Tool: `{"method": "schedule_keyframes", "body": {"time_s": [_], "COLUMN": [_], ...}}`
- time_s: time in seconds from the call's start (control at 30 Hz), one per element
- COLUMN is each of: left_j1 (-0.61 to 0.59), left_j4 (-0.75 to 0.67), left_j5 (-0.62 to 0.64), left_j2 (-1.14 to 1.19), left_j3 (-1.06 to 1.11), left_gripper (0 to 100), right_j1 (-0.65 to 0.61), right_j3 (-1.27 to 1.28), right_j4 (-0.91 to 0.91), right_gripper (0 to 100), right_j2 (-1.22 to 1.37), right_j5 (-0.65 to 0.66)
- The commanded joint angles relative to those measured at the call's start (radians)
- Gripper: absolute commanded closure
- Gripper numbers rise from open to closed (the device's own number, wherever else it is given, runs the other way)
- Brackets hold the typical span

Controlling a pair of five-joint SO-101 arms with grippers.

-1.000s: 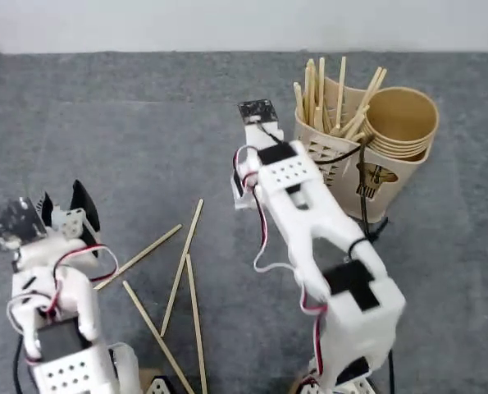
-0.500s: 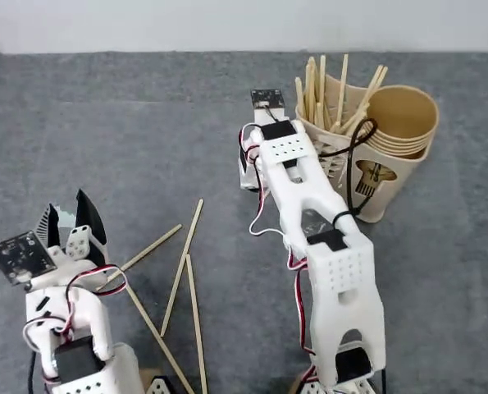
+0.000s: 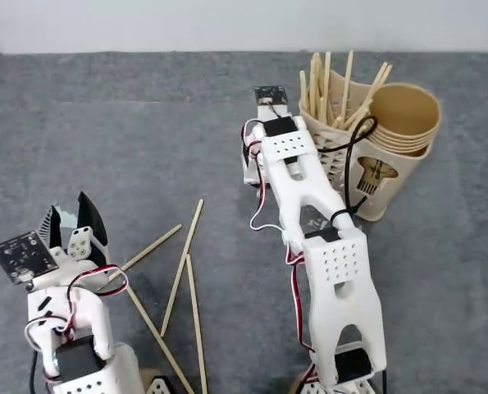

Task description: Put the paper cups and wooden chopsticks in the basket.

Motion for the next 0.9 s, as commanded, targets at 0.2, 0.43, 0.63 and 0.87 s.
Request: {"method": "schedule_keyframes", "body": {"time_s": [0.2, 0.43, 0.63, 0.87], "left_j1": [-0.028, -0.049, -0.049, -0.046], "left_j4": [-0.021, -0.023, -0.023, -0.026], "left_j5": [0.006, 0.008, 0.008, 0.008], "left_j2": [-0.017, -0.017, -0.017, -0.017], "left_j3": [-0.008, -0.007, -0.007, 0.001], "left_gripper": [83, 83, 83, 83], "right_j1": [-0.127, -0.196, -0.199, -0.237], "right_j3": [-0.117, -0.23, -0.175, 0.106], "right_j4": [0.228, 0.461, 0.458, 0.456], "right_gripper": [99.1, 99.1, 99.1, 99.1], "right_j2": [0.007, 0.007, -0.025, -0.22], "right_j5": [-0.003, 0.0, 0.012, 0.011]}}
